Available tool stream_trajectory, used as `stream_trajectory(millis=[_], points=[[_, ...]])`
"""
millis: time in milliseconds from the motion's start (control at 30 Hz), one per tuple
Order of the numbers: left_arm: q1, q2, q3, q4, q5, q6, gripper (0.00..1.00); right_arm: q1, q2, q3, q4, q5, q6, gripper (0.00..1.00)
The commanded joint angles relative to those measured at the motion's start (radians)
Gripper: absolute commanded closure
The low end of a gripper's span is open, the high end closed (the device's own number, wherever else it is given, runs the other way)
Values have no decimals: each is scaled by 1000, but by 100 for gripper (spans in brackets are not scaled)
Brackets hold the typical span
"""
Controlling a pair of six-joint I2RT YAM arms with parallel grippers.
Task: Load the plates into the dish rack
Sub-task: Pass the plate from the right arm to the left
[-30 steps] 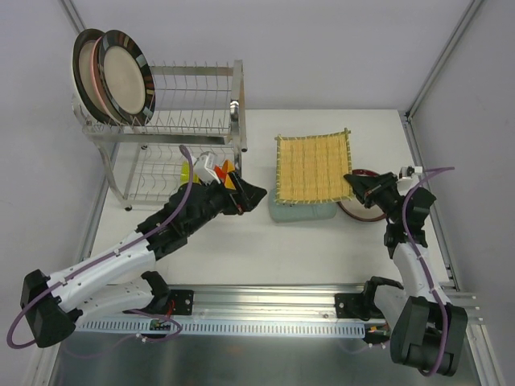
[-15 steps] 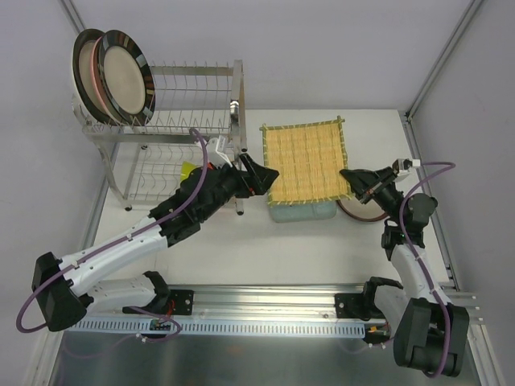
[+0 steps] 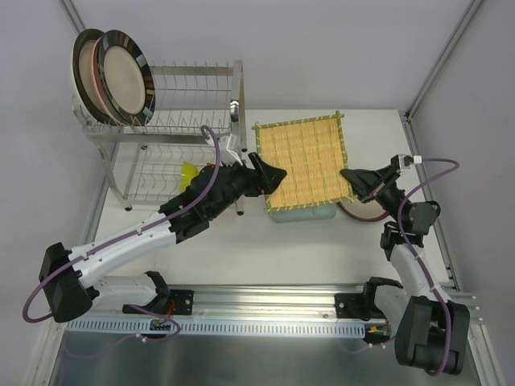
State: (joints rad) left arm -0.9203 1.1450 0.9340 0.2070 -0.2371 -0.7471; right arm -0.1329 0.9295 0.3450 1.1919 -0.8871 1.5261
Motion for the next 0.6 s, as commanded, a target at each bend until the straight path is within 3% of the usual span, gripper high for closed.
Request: stream_trajectory(millis=[0,67,233,400,567], points=[[-29,15,61,86,19,8,28,10,-6,15,181,13,58,99],[-38,16,58,98,25,11,33,12,-3,12,187,13,60,99],[-48,-4,31,150,30,3,60,10,9,-1,193,14,54,99],[-54,-37,6,177,13,5,67,12,35,-21,195,19,39,99],[-54,-62,0,187,13,17,80,10,49,-32,169,5,0,99]])
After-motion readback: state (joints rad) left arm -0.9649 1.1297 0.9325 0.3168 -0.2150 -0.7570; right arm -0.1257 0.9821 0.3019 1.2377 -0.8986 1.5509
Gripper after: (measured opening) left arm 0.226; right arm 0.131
